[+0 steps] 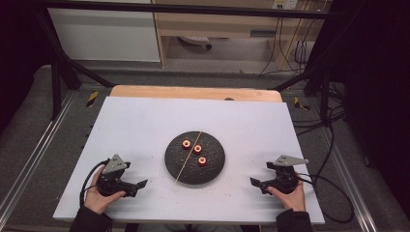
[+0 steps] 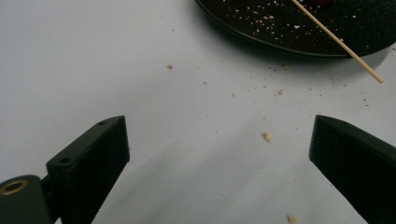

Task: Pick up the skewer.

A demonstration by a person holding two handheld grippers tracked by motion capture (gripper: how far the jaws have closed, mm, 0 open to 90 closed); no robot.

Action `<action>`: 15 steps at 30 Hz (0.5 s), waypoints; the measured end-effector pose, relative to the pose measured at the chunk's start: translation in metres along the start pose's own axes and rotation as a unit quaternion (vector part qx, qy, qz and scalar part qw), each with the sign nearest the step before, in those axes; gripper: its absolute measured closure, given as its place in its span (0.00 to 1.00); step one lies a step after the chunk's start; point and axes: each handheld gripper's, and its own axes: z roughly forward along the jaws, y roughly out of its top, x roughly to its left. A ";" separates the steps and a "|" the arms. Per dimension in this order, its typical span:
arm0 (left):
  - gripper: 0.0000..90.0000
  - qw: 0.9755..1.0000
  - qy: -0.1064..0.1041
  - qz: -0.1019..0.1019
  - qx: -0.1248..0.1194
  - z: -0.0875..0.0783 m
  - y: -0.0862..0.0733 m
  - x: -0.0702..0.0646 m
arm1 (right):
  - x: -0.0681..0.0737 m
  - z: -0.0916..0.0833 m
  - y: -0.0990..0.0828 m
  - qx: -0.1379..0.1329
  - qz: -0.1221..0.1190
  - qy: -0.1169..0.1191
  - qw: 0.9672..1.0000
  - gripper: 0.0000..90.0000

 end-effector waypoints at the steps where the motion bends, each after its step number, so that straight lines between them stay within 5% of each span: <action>1: 0.05 1.000 0.000 0.001 0.000 0.001 0.001 -0.001 | 0.000 0.000 0.000 0.000 0.000 0.000 1.000 0.01; 15: 0.05 1.000 0.002 0.013 0.002 0.007 0.021 -0.014 | 0.000 0.000 0.000 0.000 0.002 0.000 1.000 0.01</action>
